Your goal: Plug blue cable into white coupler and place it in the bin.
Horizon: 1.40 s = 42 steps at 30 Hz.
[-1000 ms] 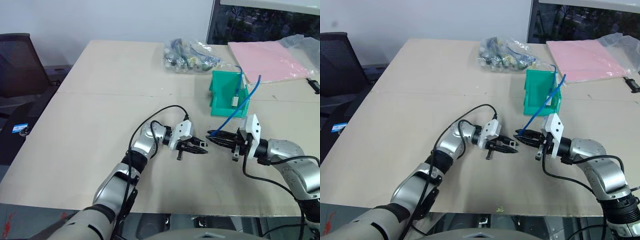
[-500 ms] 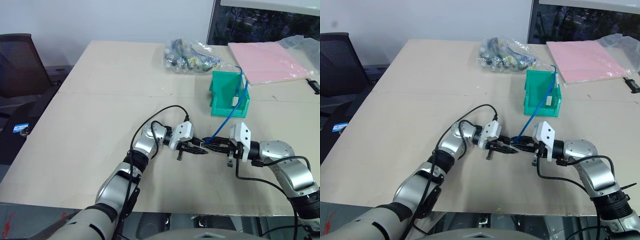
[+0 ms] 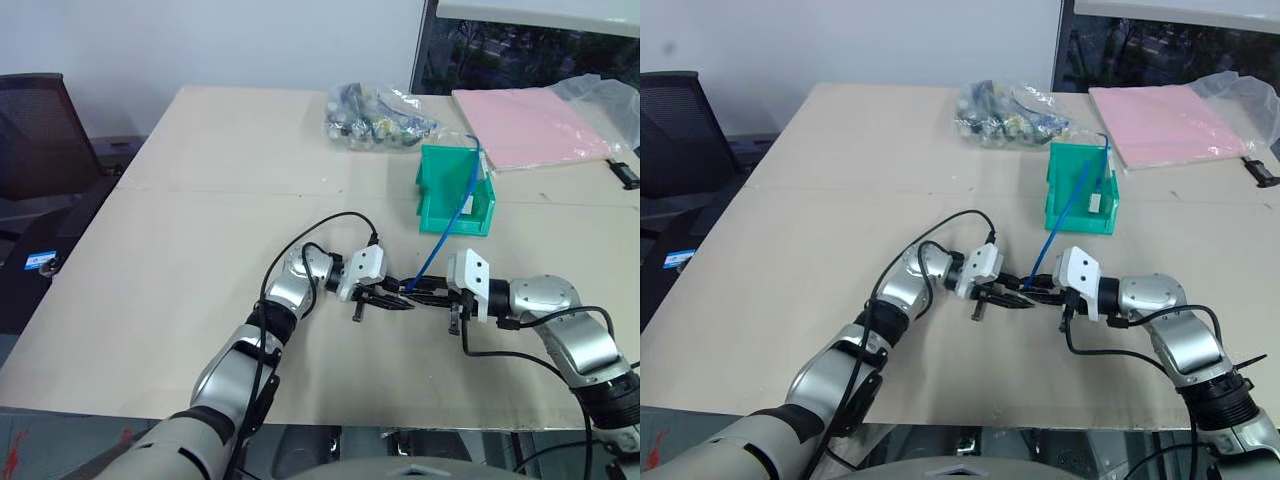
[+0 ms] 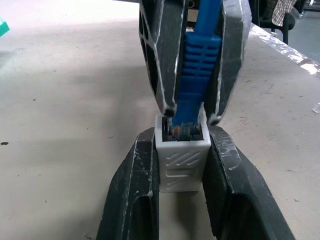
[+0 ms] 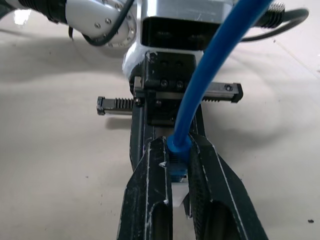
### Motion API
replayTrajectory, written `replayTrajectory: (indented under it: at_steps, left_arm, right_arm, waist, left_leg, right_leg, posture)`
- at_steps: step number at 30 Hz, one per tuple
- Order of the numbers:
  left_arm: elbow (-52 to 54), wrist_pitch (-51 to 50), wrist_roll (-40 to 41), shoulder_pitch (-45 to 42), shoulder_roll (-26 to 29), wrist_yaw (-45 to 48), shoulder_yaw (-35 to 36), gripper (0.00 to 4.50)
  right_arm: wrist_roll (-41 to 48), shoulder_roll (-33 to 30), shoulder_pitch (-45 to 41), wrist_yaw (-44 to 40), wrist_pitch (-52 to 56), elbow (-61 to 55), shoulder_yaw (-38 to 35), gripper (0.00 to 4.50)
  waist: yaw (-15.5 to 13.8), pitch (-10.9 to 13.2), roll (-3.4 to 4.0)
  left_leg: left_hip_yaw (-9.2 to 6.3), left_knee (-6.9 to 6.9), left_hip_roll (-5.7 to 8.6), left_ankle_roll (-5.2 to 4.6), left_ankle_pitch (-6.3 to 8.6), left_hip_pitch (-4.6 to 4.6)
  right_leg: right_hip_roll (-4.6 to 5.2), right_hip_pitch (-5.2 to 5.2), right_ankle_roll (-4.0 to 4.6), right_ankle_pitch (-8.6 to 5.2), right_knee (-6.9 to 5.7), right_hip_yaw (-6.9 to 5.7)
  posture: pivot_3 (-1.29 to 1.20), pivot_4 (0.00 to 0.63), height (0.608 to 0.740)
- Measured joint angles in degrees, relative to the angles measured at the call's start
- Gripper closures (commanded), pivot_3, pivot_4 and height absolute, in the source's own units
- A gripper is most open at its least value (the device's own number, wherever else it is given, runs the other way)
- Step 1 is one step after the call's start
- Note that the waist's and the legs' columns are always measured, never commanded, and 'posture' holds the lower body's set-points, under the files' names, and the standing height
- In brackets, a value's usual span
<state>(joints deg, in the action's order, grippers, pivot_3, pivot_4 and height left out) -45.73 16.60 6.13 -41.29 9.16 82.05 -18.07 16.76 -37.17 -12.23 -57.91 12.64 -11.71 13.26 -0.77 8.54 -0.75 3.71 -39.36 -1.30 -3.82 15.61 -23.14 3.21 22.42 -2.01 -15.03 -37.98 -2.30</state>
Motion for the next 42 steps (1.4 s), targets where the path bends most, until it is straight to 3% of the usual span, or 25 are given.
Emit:
replayTrajectory:
  at_steps: [6, 12, 19, 20, 26, 29, 34, 38, 42]
  left_arm:
    - [-0.15, -0.05, -0.75, 0.5, -0.28, -0.73, -0.19, 3.94]
    - [0.02, -0.65, 0.11, 0.75, 0.24, -0.53, 1.51, 3.94]
    - [2.01, -2.22, 0.12, 1.91, 0.0, -0.71, 1.74, 3.94]
    - [3.2, -3.81, 0.42, 2.38, 0.41, -0.59, 1.86, 2.9]
    - [15.62, -12.17, 2.46, 8.79, 3.22, -2.47, 2.41, 0.2]
    - [29.51, -21.46, 5.5, 14.21, 6.9, -7.04, 5.09, 0.2]
    - [52.32, -40.57, 12.54, 16.78, 12.26, -17.71, 11.88, 0.2]
    - [64.39, -55.37, 12.68, 14.62, 9.95, -31.73, 11.76, 0.2]
    - [67.77, -64.77, 13.22, 12.1, 6.05, -41.57, 11.07, 0.2]
  right_arm:
    - [-0.57, -1.98, -0.77, -0.2, 2.64, -1.18, 0.93, 4.5]
    - [7.61, 6.0, -0.64, 1.58, 9.37, 1.6, -3.98, 4.5]
    - [3.59, 4.11, -0.98, -0.15, 4.85, 1.27, -2.47, 4.5]
    - [4.18, 4.71, -0.95, -0.1, 5.13, 1.45, -2.96, 4.5]
    - [6.73, 5.65, -2.0, 1.11, 8.93, 1.75, -4.27, 4.5]
    - [14.51, 5.88, -6.32, 4.44, 18.6, 1.31, -10.05, 4.5]
    - [24.94, -0.64, -17.79, 5.01, 32.26, 2.83, -18.57, 4.5]
    - [18.12, -5.24, -31.97, 3.94, 33.0, 22.44, -15.79, 4.5]
    - [11.86, -3.14, -42.47, 1.69, 30.75, 38.86, -11.62, 4.5]
  waist:
    - [-0.11, -0.38, -0.15]
    - [0.54, -0.26, -0.1]
    - [0.33, -0.26, -0.07]
    - [0.44, -0.25, -0.07]
    - [0.76, -0.15, 0.0]
    - [1.33, 0.11, 0.1]
    - [1.1, 0.2, 0.19]
    - [1.06, 0.21, 0.2]
    - [1.41, 0.23, 0.23]
  left_leg:
    - [-0.06, 0.09, 0.02, -0.09, 0.07, 0.35]
    - [-0.07, 0.1, -0.01, -0.09, 0.07, 0.29]
    - [-0.06, 0.12, 0.03, -0.1, 0.08, 0.26]
    - [-0.06, 0.13, 0.02, -0.1, 0.07, 0.25]
    - [-0.07, 0.18, 0.0, -0.09, 0.07, 0.16]
    - [-0.07, 0.19, 0.01, -0.07, 0.07, 0.12]
    - [-0.12, 0.25, 0.07, -0.06, 0.08, 0.01]
    - [-0.1, 0.26, 0.23, -0.06, 0.06, -0.2]
    - [0.0, 0.25, 0.21, 0.19, -0.11, -0.68]
  right_leg:
    - [0.47, -0.43, 0.01, -0.02, 0.17, -0.09]
    - [0.52, -0.29, 0.04, 0.01, 0.01, -0.06]
    - [0.57, -0.28, 0.03, 0.0, 0.1, -0.1]
    - [0.57, -0.28, 0.03, 0.0, 0.09, -0.09]
    - [0.63, -0.15, 0.04, 0.01, 0.05, -0.07]
    - [0.81, -0.11, 0.04, 0.02, 0.03, -0.08]
    - [0.95, -0.07, 0.05, 0.02, 0.18, -0.17]
    - [1.0, 0.08, 0.04, 0.02, 0.25, -0.14]
    - [0.82, 0.62, 0.0, 0.03, 0.16, -0.08]
  posture:
    - [0.0, 0.15, 0.74]
    - [0.0, 0.15, 0.74]
    - [0.0, 0.15, 0.74]
    - [0.0, 0.15, 0.74]
    - [0.0, 0.15, 0.74]
    - [0.0, 0.15, 0.74]
    - [0.0, 0.15, 0.74]
    - [0.0, 0.15, 0.74]
    - [0.0, 0.15, 0.74]
